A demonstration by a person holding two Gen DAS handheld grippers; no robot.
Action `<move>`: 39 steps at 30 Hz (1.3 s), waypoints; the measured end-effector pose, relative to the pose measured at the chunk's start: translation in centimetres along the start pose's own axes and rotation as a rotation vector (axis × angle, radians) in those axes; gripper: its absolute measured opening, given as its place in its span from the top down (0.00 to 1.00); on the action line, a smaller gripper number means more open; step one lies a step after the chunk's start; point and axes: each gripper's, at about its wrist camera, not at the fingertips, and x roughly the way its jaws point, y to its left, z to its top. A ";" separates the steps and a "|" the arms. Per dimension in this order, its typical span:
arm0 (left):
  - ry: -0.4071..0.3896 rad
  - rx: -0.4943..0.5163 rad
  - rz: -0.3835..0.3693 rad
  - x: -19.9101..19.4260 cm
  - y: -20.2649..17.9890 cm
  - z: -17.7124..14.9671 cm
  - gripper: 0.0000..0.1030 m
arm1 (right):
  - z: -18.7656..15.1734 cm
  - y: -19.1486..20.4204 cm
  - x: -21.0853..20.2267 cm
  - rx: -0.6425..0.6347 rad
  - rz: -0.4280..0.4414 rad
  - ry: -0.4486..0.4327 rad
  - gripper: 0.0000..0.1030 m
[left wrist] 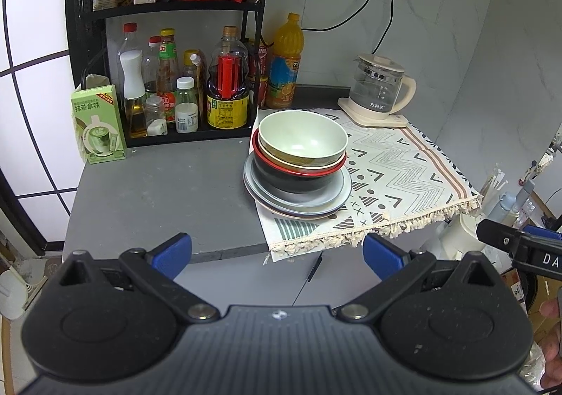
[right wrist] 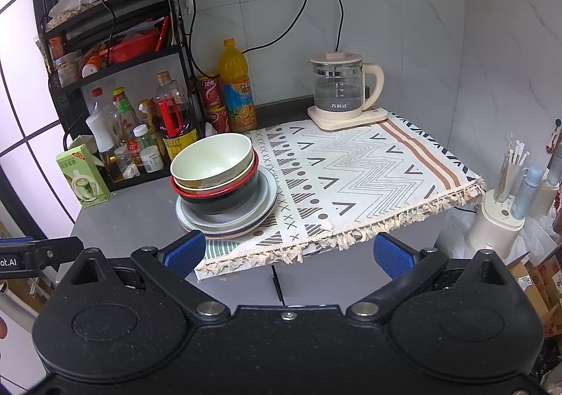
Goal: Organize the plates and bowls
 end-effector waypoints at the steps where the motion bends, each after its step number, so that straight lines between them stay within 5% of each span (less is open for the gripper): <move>1: 0.001 0.001 0.000 0.1 0.0 0.0 0.00 | 0.0 0.0 0.0 -0.001 -0.001 0.000 0.00; 39: 0.057 0.025 -0.046 3.4 0.9 1.3 0.00 | -0.1 0.5 1.7 0.047 -0.030 0.038 0.00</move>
